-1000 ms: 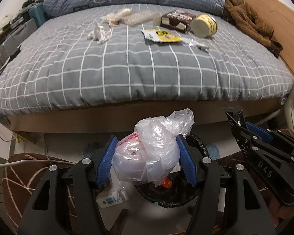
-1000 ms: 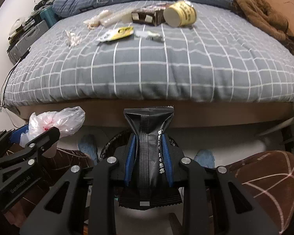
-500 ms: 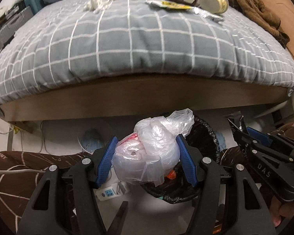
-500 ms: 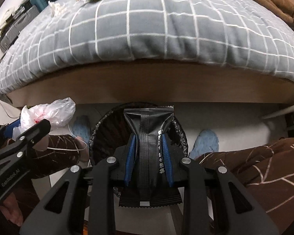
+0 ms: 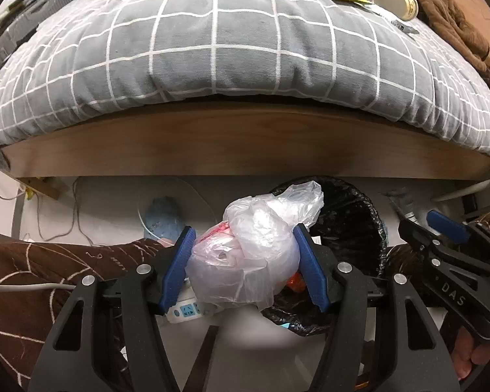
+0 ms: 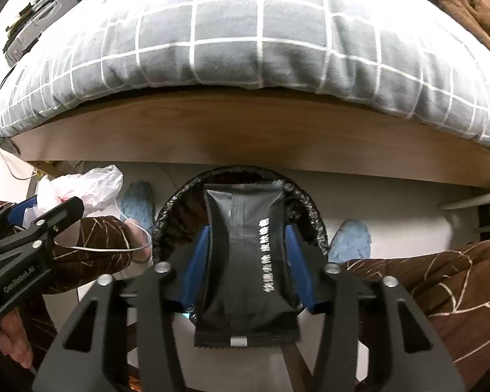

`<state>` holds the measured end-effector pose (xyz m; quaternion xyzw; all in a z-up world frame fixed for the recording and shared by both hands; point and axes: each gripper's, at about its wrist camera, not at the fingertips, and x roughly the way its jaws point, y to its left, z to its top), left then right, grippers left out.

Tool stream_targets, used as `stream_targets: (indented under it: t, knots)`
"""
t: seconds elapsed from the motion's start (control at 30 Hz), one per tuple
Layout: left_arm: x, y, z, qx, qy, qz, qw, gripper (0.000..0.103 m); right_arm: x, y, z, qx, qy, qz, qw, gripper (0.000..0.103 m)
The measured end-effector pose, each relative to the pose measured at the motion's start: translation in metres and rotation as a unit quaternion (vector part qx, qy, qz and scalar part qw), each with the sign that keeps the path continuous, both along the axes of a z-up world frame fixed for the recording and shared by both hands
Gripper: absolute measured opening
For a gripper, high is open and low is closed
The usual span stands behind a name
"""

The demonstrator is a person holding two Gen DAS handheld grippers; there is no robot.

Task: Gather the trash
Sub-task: 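Carry the clear bag and black pouch with both tools over the bin, then open both tools to drop the clear bag and black pouch into the bin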

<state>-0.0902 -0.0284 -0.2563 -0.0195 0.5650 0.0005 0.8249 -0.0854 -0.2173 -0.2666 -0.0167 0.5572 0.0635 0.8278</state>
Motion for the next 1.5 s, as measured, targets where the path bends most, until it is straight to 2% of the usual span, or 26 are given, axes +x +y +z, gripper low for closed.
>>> stream_targets:
  t: [0.23, 0.43, 0.53, 0.8, 1.1, 1.2, 1.27, 1.43, 1.5]
  knots:
    - [0.002, -0.025, -0.002, 0.001, 0.003, -0.027, 0.9996, 0.06, -0.002, -0.021, 0.011, -0.001, -0.02, -0.027, 0.999, 0.081]
    - [0.005, -0.048, -0.001, -0.008, 0.006, -0.054, 0.9985, 0.06, -0.006, -0.048, 0.019, -0.016, -0.039, -0.055, 0.998, 0.093]
    - [0.009, -0.062, 0.0, -0.009, 0.006, -0.07, 0.9975, 0.06, -0.009, -0.061, 0.022, -0.029, -0.048, -0.07, 0.996, 0.095]
    - [0.009, -0.095, 0.001, -0.011, 0.008, -0.104, 0.9945, 0.06, -0.013, -0.098, 0.027, -0.018, -0.047, -0.119, 0.992, 0.095]
    - [0.005, -0.1, -0.003, -0.006, 0.009, -0.102, 0.9947, 0.063, -0.017, -0.106, 0.032, -0.014, -0.052, -0.133, 0.99, 0.095]
    - [0.005, -0.093, -0.006, -0.003, 0.007, -0.092, 0.9958, 0.071, -0.015, -0.102, 0.029, -0.015, -0.055, -0.127, 0.99, 0.095]
    - [0.005, -0.086, -0.006, -0.001, 0.001, -0.084, 0.9965, 0.081, -0.013, -0.098, 0.029, -0.014, -0.056, -0.124, 0.991, 0.095]
    - [0.005, -0.068, -0.001, 0.005, -0.012, -0.064, 0.9979, 0.094, -0.01, -0.084, 0.032, -0.012, -0.062, -0.109, 0.992, 0.095]
    - [0.005, -0.062, 0.002, 0.007, -0.016, -0.056, 0.9983, 0.095, -0.009, -0.077, 0.034, -0.014, -0.064, -0.099, 0.993, 0.095]
